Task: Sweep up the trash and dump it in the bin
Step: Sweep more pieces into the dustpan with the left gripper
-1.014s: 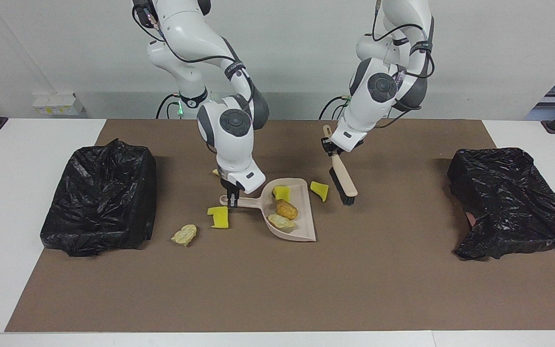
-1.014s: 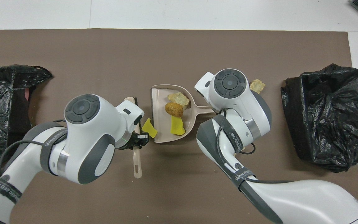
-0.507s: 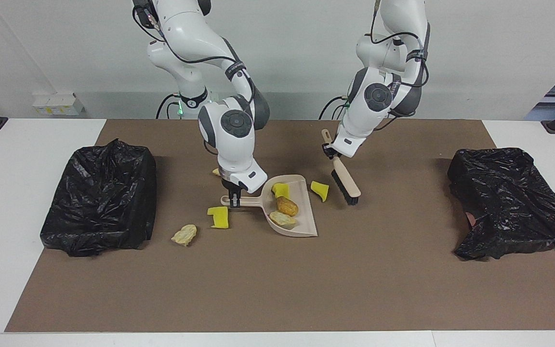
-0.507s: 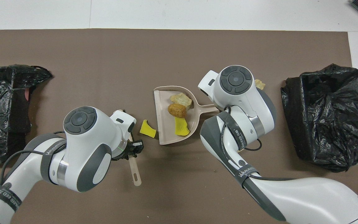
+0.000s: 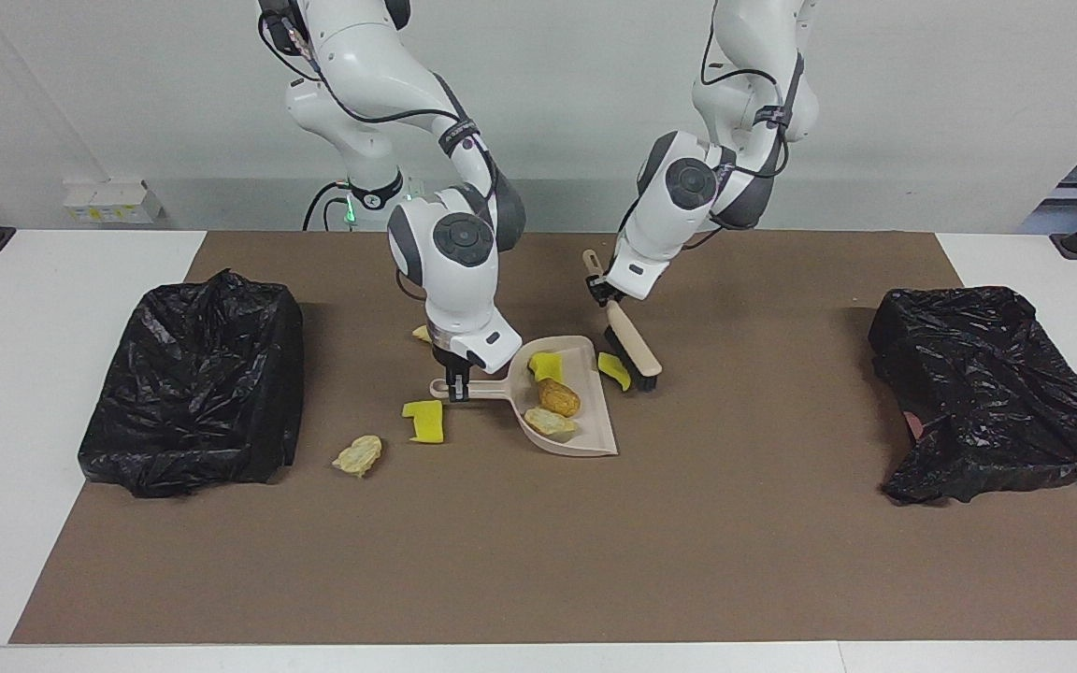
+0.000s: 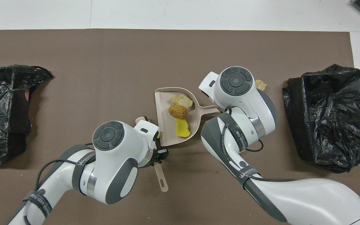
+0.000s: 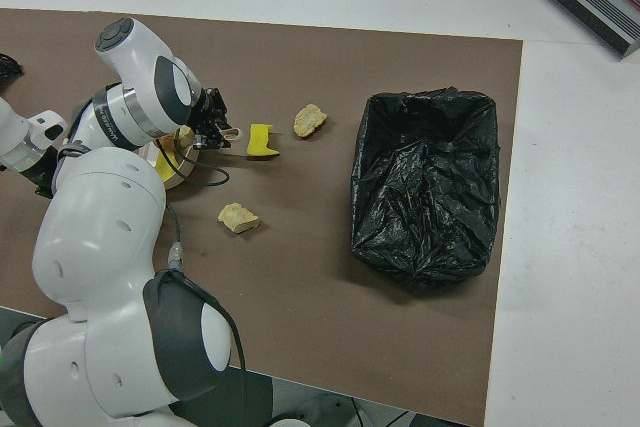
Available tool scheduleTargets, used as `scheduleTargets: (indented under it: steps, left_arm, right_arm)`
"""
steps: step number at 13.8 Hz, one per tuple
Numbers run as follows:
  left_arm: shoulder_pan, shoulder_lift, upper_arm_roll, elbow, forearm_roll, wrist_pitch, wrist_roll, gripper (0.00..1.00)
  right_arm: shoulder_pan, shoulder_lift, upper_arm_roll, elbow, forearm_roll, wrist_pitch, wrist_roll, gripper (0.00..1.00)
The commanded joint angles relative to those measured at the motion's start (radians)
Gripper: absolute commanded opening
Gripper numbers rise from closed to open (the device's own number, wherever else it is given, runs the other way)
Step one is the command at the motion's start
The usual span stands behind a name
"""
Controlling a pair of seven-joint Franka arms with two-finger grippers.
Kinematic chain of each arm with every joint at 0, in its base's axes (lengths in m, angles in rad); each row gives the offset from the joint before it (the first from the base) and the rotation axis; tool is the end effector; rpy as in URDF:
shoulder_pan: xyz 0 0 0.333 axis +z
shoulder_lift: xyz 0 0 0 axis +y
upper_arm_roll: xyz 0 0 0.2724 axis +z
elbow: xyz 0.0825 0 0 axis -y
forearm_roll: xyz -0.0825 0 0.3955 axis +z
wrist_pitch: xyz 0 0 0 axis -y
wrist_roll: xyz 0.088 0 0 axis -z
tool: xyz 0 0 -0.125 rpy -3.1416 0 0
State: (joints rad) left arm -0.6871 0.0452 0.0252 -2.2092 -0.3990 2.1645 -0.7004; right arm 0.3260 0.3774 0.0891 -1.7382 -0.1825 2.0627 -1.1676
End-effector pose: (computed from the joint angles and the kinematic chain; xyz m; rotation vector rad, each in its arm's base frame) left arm 0.4072 -0.3440 0.2865 2.8951 0.4060 -0.3972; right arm 0.5917 0.2442 0.2934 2.0429 2.2512 -0.1414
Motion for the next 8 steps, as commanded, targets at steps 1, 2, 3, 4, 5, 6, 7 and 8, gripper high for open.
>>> scheduleTargets:
  steps: [1, 2, 3, 4, 5, 6, 7, 8]
  left_arm:
    - [-0.055, -0.002, 0.006, 0.003, -0.163, 0.066, -0.005, 0.00]
    - [-0.060, 0.002, 0.001, 0.002, -0.255, 0.122, -0.005, 0.00]
    - [-0.075, 0.004, -0.005, 0.003, -0.305, 0.167, -0.005, 0.00]
    - [-0.075, 0.005, -0.005, 0.005, -0.316, 0.185, -0.005, 0.00]
    - [-0.069, -0.007, -0.002, 0.006, -0.317, 0.175, -0.007, 0.00]
    - [-0.065, -0.028, 0.004, 0.008, -0.317, 0.163, -0.016, 0.00]
    - [-0.062, -0.048, 0.012, 0.008, -0.314, 0.128, -0.021, 0.00]
    - [-0.042, -0.067, 0.015, 0.008, -0.307, 0.074, -0.025, 0.00]
  right_arm:
    - [-0.015, -0.008, 0.004, -0.020, -0.020, 0.010, -0.046, 0.00]
    - [-0.018, -0.006, 0.004, -0.014, -0.020, 0.007, -0.055, 0.00]
    - [-0.021, -0.003, 0.004, -0.011, -0.020, 0.004, -0.063, 0.00]
    - [-0.022, -0.003, 0.004, -0.009, -0.020, 0.004, -0.069, 0.00]
    - [-0.024, -0.002, 0.004, -0.008, -0.020, 0.004, -0.072, 0.00]
    - [-0.024, -0.002, 0.004, -0.006, -0.020, 0.004, -0.072, 0.00]
    - [-0.027, -0.002, 0.006, -0.004, -0.017, 0.001, -0.070, 0.00]
    - [-0.034, -0.009, 0.004, 0.011, -0.003, -0.009, -0.072, 0.00]
